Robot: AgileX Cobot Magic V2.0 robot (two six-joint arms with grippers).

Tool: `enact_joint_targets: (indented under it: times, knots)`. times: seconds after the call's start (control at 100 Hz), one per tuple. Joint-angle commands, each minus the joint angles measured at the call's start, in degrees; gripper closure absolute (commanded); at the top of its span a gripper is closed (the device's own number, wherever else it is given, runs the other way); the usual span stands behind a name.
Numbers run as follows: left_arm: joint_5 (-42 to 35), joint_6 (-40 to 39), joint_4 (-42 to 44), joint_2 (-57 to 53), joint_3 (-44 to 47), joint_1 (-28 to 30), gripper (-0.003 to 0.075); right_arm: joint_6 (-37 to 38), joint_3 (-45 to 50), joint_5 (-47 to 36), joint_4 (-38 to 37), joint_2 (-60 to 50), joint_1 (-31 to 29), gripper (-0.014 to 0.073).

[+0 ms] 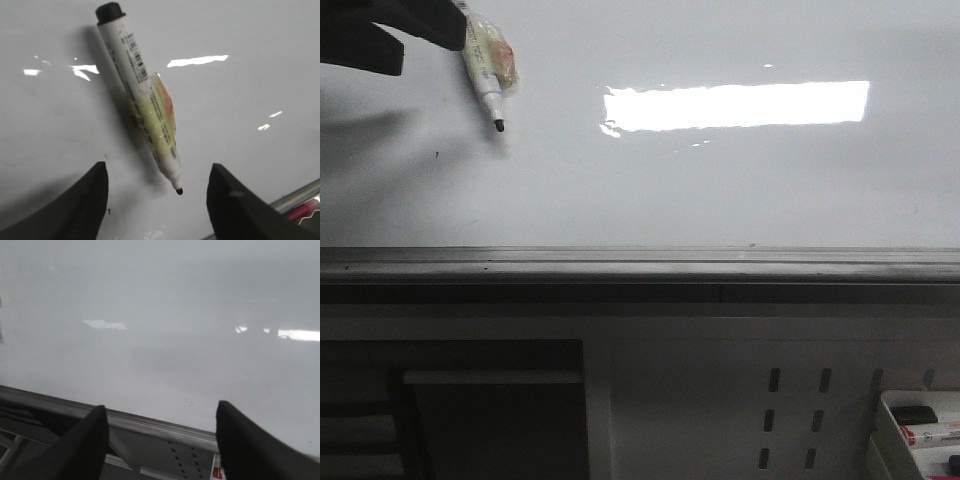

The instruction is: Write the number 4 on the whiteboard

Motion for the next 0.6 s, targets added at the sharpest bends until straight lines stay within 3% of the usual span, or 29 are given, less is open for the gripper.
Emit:
enact_joint_targets:
  times: [0.0, 0.49, 0.59]
  knots:
    - [-2.1, 0.1, -2.3, 1.1, -3.4, -0.6, 0.0331, -0.8, -2.1, -3.5, 0.9, 0.4, -0.3, 0.0177]
    - [-1.5, 0.2, -2.3, 8.7, -7.3, -0.6, 0.0333, -0.8, -2.1, -4.0, 0.9, 0.4, -0.3, 0.0177]
    - [-1.7, 0.2, -2.4, 9.3, -7.3, -0.6, 0.0374, -0.8, -2.1, -4.5, 0.9, 0.4, -0.3, 0.0177]
